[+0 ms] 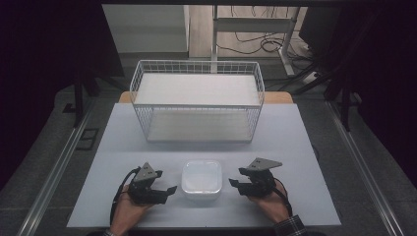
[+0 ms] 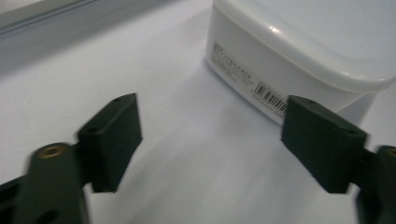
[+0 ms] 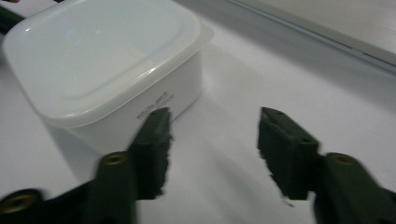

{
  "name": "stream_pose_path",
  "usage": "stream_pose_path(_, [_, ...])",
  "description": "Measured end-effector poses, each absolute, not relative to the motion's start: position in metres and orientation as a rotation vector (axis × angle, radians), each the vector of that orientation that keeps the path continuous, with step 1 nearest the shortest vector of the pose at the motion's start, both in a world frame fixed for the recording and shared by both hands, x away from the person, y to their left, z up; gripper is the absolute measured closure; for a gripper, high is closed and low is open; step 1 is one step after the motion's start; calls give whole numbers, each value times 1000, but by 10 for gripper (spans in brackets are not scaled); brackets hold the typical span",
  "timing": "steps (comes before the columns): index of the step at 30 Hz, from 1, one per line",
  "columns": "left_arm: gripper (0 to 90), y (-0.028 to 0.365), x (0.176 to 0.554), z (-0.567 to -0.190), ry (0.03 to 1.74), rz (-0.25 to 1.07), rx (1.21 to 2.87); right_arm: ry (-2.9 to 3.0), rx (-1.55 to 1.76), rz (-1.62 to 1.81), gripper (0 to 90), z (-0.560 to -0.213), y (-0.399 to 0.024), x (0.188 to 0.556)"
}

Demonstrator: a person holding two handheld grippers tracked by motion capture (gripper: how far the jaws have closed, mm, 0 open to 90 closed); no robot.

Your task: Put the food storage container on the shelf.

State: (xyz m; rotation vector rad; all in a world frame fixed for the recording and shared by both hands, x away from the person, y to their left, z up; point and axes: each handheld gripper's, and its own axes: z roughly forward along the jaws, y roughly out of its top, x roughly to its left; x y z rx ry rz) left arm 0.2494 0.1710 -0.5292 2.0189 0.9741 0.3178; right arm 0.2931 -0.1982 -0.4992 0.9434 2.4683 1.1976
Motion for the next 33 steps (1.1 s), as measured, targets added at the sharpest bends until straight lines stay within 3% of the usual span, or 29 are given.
stream_pose_path(1, [105, 171, 250, -530, 973, 327, 2018, 2460, 942, 1209, 273, -500, -199, 295])
stream_pose_path(3, [103, 170, 250, -531, 970, 331, 2021, 2460, 942, 1216, 211, -501, -199, 295])
stream_pose_path(9, [99, 173, 249, -528, 929, 344, 1973, 2449, 971, 1237, 84, -499, -198, 295])
stream_pose_path(19, [70, 169, 253, -510, 925, 263, 1919, 2478, 914, 1287, 47, -489, -190, 291])
stream_pose_path(33, [38, 135, 270, -493, 859, 159, 1982, 2544, 871, 1305, 5, -478, -158, 291])
